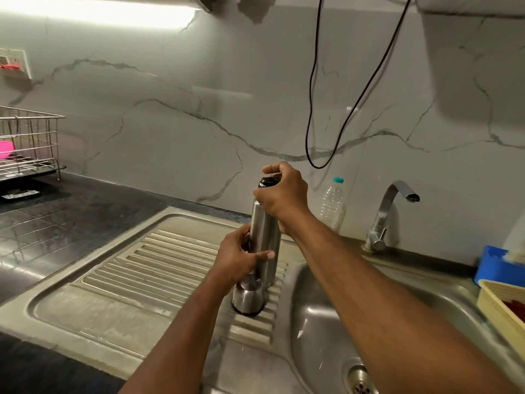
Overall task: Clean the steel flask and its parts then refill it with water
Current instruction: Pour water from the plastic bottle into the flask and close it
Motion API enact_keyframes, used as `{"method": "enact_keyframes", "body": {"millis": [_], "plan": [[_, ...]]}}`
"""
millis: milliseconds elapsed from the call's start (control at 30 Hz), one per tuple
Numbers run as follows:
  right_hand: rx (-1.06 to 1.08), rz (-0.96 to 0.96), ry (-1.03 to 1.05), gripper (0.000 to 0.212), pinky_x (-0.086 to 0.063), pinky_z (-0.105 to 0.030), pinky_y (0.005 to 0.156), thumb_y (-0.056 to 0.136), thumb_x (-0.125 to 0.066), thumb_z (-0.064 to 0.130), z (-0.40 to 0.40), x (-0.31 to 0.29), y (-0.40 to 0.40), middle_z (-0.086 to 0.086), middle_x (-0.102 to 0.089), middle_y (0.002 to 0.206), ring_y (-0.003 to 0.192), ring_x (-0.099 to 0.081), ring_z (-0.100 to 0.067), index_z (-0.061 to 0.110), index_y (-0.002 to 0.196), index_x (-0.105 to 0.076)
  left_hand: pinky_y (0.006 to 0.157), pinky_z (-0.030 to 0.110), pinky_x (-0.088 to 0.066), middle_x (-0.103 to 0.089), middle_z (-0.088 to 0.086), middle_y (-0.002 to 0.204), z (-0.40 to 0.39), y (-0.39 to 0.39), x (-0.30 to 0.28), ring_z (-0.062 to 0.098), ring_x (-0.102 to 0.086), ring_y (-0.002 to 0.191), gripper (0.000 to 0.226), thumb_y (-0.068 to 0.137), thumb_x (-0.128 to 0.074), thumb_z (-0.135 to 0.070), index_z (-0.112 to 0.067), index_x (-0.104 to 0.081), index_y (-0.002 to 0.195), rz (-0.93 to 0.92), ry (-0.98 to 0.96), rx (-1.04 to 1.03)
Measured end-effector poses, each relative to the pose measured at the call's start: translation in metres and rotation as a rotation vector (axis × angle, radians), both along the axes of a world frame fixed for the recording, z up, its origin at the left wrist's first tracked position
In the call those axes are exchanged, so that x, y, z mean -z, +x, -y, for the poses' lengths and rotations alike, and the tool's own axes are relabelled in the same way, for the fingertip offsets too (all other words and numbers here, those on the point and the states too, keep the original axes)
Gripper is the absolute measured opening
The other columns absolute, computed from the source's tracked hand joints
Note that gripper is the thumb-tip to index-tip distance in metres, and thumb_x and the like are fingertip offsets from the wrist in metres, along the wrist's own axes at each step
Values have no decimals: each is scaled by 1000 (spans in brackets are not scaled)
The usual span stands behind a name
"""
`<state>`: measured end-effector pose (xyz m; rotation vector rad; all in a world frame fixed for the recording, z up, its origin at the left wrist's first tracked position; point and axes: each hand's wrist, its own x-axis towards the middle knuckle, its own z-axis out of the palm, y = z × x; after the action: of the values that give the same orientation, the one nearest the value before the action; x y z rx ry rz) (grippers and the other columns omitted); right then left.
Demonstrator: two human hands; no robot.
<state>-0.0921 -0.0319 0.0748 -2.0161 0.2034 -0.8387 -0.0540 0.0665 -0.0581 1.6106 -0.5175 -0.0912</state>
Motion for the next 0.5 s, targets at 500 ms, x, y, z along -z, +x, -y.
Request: {"method": "enact_keyframes", "body": {"millis": [500], "plan": [[176,-196,-290,33,-58,-29,71,83,-82,35,8,64,-85,12,-64,92,82,-64,-5,30,108,-61,99,41,-59,-77,7,119,-16,1,1,20,-74,113,65,79,-84,1,-17,-62,138,-57,-83,185]]}}
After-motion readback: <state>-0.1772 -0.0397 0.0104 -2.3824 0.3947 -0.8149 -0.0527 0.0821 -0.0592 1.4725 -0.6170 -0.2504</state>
